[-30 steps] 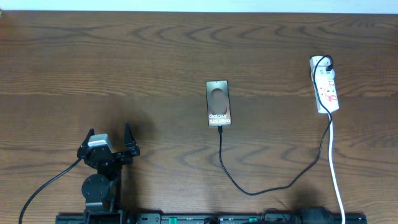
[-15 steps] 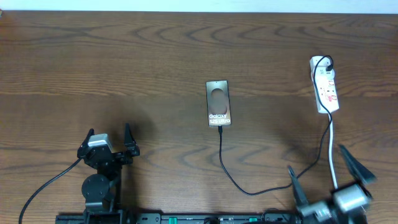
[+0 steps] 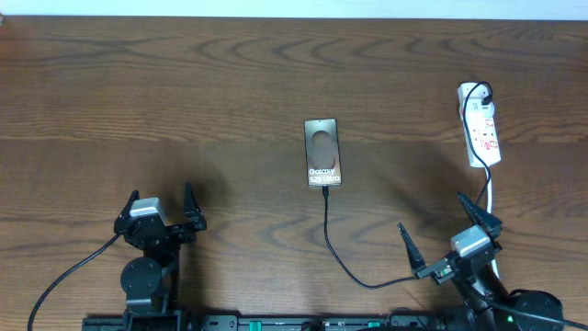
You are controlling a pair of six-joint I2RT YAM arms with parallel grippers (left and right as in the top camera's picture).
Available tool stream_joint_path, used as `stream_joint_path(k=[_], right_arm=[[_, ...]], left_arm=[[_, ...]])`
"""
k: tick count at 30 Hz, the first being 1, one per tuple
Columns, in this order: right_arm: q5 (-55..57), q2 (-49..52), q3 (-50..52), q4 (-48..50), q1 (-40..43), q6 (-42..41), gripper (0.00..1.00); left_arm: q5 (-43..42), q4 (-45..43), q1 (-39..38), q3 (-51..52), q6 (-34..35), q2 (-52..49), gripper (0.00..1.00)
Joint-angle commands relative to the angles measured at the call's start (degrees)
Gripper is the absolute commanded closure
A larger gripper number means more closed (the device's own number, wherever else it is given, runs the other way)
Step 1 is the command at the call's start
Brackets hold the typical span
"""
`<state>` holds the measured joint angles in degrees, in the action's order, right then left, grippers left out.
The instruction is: Plug charger to phone and switch on socket
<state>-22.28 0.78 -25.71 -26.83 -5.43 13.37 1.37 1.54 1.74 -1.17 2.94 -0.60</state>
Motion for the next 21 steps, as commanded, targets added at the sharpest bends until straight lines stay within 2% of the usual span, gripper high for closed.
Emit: stream_joint_path(k=[1, 5, 12, 21], right_arm=[[-0.15, -0.28, 0.15, 3.74, -0.02, 4.28, 0.01], [-0.2, -0.28, 0.15, 8.63, -0.02, 6.64, 0.01], [-0.39, -0.28, 0.17, 9.16, -0.02, 6.62, 0.01], [-2.51, -0.46, 7.32, 18.71, 0.13, 7.5, 0.01]], left_arm=[[0.55, 2.49, 0.22, 0.92, -0.37, 0.37, 0.03], [0.55, 2.49, 0.22, 0.92, -0.37, 0.37, 0.03], [0.55, 2.49, 0.22, 0.92, -0.37, 0.37, 0.03], [0.55, 2.51, 0.22, 0.92, -0.37, 0.37, 0.03]])
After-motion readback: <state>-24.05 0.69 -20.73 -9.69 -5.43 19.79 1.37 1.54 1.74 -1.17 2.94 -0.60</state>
